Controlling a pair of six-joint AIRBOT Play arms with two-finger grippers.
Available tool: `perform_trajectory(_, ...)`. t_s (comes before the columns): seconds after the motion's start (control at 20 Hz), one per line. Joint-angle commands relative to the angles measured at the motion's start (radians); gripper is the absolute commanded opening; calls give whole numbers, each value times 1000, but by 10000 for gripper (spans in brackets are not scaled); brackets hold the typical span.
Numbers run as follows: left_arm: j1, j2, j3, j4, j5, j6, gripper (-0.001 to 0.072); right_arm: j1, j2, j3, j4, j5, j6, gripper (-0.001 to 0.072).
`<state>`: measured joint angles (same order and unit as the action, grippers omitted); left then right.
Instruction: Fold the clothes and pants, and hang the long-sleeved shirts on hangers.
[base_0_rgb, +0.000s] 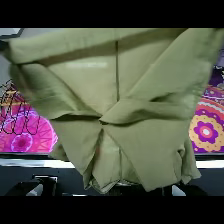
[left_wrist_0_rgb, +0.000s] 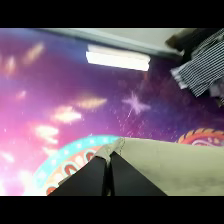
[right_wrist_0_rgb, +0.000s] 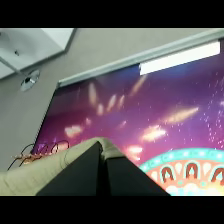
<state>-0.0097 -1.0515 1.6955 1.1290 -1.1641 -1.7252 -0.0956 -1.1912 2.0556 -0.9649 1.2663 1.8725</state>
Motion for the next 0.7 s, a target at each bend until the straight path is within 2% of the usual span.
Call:
perform_trajectory(0.0, -50, -191, -107, -2, 155, -4, 19, 2, -277, -43, 136, -53, -27, 27)
perform_trajectory(0.1, -66, -335, -109, -3, 204, -4, 19, 6, -439, -43, 203, -109, -56, 27)
perform_trajectory(0.35, -82, -613, -109, -29, 212, -5, 19, 93, -764, -43, 201, -229, -101, 34)
perform_trajectory(0.4, -82, -642, -109, -45, 212, -5, 20, 107, -799, -43, 198, -230, -116, 35)
perform_trajectory(0.55, -82, -669, -109, -56, 212, -4, 22, 119, -822, -43, 190, -187, -181, 104)
perform_trajectory(0.6, -79, -663, -108, -56, 211, -4, 41, 109, -806, -42, 183, -157, -196, 203)
perform_trajectory(0.65, -74, -649, -108, -56, 210, -4, 186, 98, -782, -42, 171, -121, -219, 233)
